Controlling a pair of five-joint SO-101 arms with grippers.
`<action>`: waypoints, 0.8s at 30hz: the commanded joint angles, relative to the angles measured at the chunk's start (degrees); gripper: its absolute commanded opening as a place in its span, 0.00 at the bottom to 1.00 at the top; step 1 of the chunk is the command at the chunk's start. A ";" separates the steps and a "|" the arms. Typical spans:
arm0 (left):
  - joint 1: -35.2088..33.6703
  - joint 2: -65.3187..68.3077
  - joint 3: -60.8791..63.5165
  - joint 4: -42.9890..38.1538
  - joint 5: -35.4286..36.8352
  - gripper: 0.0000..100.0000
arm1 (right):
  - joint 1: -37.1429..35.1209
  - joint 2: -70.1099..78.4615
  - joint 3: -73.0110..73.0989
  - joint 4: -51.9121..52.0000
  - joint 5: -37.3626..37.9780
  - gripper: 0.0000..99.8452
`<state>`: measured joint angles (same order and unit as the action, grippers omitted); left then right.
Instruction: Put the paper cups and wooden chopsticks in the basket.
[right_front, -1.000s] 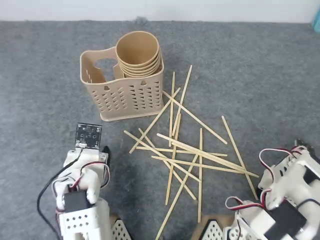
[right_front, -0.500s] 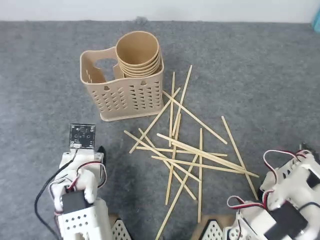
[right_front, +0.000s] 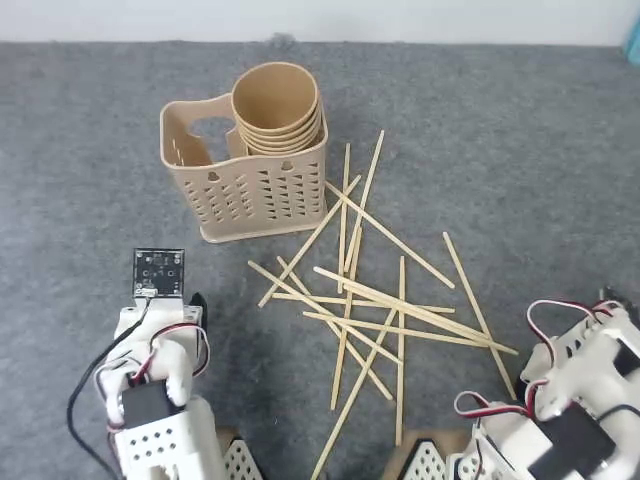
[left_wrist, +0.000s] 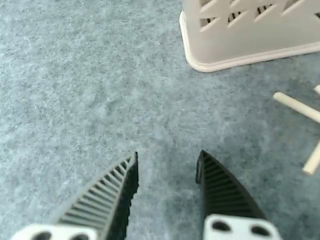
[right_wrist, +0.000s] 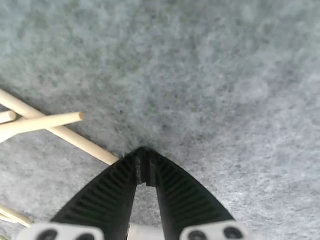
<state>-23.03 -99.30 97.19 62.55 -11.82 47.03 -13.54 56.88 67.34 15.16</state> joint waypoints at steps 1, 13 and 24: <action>-0.53 -0.88 -0.31 0.18 1.05 0.18 | 1.36 -1.19 1.14 0.31 1.05 0.01; -2.02 -0.97 -0.31 0.88 1.14 0.18 | 1.54 -0.84 1.14 0.31 1.05 0.01; -2.02 -1.05 -0.40 1.49 0.97 0.18 | 2.07 -0.66 1.14 0.13 1.14 0.01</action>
<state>-24.62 -99.30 97.19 63.60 -11.82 47.38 -13.54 56.97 67.43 15.16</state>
